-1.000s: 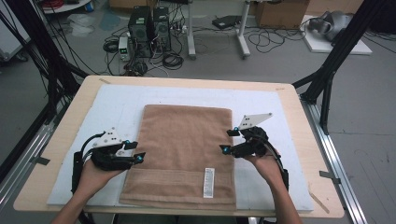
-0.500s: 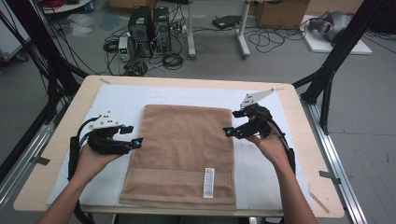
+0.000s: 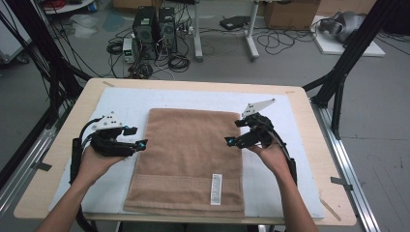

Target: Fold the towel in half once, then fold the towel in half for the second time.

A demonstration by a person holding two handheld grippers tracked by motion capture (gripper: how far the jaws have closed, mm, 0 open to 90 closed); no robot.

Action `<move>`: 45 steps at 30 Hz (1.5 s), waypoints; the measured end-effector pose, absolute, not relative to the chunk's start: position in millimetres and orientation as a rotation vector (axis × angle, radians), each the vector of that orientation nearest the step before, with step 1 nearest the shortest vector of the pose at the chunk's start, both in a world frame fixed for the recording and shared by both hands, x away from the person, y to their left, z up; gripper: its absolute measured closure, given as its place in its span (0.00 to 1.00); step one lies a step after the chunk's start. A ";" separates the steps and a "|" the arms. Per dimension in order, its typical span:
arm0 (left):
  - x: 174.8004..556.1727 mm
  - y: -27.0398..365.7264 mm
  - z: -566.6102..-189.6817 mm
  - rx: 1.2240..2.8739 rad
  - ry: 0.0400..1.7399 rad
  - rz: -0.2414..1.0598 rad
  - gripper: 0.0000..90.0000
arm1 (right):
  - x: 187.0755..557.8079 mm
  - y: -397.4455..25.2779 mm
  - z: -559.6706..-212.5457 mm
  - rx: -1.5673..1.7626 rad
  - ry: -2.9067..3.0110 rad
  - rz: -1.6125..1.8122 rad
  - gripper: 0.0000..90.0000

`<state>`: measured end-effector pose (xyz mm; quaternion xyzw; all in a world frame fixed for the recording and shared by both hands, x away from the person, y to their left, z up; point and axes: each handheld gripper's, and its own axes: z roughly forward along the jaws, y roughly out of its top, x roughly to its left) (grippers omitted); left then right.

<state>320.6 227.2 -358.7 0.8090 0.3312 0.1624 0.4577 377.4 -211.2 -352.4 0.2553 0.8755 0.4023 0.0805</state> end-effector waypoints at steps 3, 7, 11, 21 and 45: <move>322.3 226.8 -359.3 1.988 0.814 0.403 0.41 | 379.9 -213.4 -355.0 0.777 2.630 1.196 0.21; 330.1 228.2 -356.3 2.004 0.848 0.398 0.42 | 381.3 -219.6 -348.4 0.790 2.611 1.241 0.23; 341.5 232.2 -339.1 1.996 0.861 0.422 0.43 | 386.6 -224.6 -325.8 0.789 2.609 1.194 0.22; 392.1 231.1 -340.2 1.979 0.962 0.382 0.43 | 420.9 -230.2 -326.1 0.867 2.505 1.178 0.23; 457.3 219.2 -422.3 1.958 1.142 0.385 0.45 | 480.3 -226.9 -415.2 1.047 2.472 0.954 0.37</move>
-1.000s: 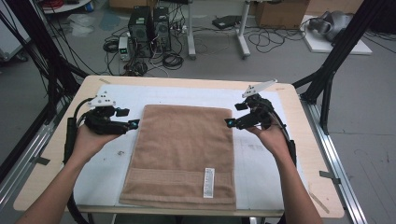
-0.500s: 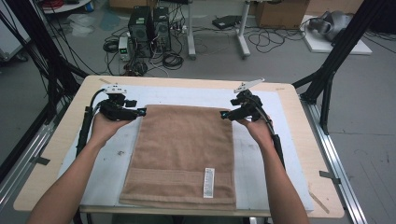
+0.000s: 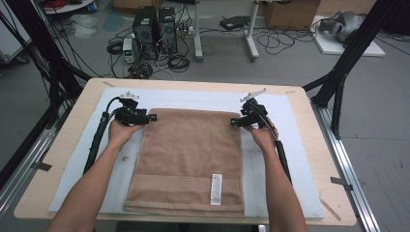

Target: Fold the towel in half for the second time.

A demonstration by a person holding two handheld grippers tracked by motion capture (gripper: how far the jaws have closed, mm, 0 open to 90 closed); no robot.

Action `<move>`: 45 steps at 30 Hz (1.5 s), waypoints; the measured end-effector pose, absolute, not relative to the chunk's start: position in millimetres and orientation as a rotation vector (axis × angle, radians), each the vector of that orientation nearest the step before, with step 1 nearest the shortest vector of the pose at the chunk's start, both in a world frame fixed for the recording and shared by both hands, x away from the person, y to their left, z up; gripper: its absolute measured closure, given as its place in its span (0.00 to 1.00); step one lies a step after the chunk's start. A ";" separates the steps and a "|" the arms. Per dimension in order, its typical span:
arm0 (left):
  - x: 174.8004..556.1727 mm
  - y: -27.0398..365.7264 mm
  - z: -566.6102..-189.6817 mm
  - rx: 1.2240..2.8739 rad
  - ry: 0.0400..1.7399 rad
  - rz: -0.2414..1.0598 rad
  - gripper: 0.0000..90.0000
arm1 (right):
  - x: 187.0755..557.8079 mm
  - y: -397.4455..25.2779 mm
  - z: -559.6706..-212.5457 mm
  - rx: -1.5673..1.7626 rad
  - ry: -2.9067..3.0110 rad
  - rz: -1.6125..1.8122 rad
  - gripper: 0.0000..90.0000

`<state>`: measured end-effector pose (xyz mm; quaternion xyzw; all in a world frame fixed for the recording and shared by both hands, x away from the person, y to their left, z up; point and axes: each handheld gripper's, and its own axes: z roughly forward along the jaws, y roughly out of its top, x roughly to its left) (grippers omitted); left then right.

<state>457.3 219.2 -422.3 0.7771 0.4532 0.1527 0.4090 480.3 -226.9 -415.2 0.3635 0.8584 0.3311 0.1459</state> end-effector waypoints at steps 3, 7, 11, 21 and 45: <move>460.2 220.0 -431.1 1.958 1.193 0.383 0.45 | 483.5 -230.5 -424.3 1.117 2.494 0.915 0.36; 458.7 219.1 -443.2 2.005 1.179 0.359 0.46 | 485.8 -233.4 -432.5 1.188 2.516 0.940 0.41; 456.2 220.1 -443.6 1.993 1.174 0.356 0.59 | 485.6 -231.1 -434.1 1.205 2.524 0.955 0.54; 454.7 222.3 -437.9 1.975 1.157 0.278 0.94 | 483.8 -224.5 -427.2 1.165 2.668 1.078 0.91; 393.8 249.6 -384.1 1.873 0.927 0.321 0.95 | 423.3 -238.9 -341.9 0.886 2.662 1.281 0.91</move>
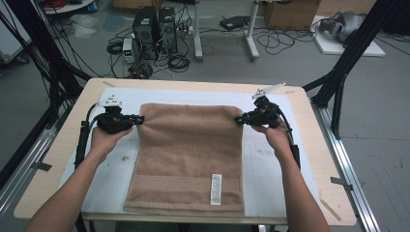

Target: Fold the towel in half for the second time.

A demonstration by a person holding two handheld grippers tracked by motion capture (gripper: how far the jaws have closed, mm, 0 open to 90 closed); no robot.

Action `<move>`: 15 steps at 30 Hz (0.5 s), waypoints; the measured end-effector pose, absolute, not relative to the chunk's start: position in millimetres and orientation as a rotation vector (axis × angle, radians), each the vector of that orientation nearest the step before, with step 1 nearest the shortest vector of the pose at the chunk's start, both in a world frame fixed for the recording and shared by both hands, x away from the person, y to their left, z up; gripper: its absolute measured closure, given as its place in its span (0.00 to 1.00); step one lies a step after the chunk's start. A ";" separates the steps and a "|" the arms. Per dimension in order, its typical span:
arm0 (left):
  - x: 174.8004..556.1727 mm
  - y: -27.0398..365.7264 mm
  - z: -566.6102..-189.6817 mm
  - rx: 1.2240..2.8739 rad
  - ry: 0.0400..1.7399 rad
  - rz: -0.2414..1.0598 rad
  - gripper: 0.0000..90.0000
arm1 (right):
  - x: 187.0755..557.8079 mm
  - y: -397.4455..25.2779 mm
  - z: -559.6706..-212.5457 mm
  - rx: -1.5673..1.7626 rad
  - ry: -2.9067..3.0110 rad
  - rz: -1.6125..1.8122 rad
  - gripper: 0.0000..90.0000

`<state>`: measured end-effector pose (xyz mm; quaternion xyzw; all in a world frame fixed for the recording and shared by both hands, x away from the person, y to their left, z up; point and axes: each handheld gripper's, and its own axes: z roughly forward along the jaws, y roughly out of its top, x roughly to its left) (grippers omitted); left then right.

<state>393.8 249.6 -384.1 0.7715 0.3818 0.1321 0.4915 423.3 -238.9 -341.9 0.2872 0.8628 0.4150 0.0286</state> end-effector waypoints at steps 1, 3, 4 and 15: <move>388.5 250.1 -384.3 1.875 0.920 0.326 0.95 | 418.8 -237.3 -340.0 0.865 2.665 1.263 0.91; 377.2 251.5 -385.0 1.890 0.894 0.338 0.95 | 408.9 -237.3 -338.9 0.832 2.653 1.294 0.91; 371.7 252.7 -386.0 1.888 0.886 0.328 0.95 | 404.9 -237.7 -340.1 0.834 2.663 1.292 0.91; 314.9 247.7 -403.9 1.957 0.776 0.349 0.95 | 364.0 -245.6 -381.9 0.857 2.745 1.266 0.91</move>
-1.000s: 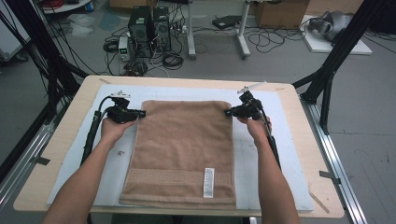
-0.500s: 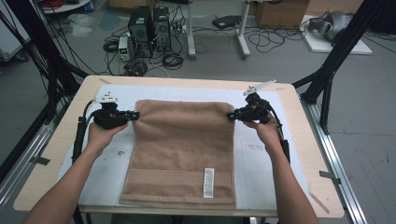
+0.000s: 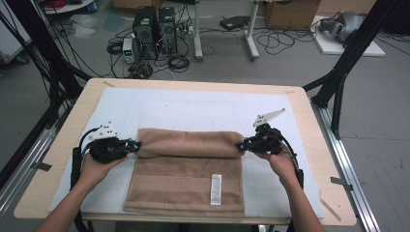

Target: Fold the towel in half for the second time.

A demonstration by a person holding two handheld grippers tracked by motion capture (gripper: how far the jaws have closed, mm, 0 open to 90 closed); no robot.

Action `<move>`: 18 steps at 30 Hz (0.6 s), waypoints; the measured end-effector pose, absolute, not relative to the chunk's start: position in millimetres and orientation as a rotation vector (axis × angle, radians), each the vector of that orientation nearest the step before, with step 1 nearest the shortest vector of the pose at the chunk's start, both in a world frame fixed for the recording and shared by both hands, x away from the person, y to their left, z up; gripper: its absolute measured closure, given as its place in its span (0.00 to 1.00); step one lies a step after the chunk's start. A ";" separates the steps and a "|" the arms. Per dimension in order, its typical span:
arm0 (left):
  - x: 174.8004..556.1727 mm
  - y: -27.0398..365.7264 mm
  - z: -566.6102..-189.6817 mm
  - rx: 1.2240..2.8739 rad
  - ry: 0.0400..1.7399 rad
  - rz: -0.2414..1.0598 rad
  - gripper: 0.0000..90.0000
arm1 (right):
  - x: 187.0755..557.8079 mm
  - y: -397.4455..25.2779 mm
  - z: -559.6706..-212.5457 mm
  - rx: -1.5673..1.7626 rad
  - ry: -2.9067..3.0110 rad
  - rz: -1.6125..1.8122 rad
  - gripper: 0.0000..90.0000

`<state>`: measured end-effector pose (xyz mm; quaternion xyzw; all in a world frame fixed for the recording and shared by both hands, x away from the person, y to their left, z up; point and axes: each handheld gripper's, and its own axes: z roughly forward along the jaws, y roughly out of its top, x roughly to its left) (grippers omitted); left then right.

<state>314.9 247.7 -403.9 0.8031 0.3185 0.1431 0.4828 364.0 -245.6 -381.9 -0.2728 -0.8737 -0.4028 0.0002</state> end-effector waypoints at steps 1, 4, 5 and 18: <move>310.0 247.3 -405.1 1.967 0.762 0.354 0.95 | 360.7 -246.4 -385.7 -0.852 -2.738 -1.267 0.91; 297.9 245.9 -411.3 1.999 0.749 0.355 0.94 | 350.9 -247.9 -395.7 -0.856 -2.713 -1.244 0.91; 294.6 246.2 -413.1 2.007 0.744 0.354 0.94 | 347.6 -248.0 -399.0 -0.853 -2.708 -1.239 0.91; 281.7 258.8 -432.9 2.062 0.803 0.303 0.85 | 331.5 -248.5 -416.1 -0.868 -2.707 -1.223 0.83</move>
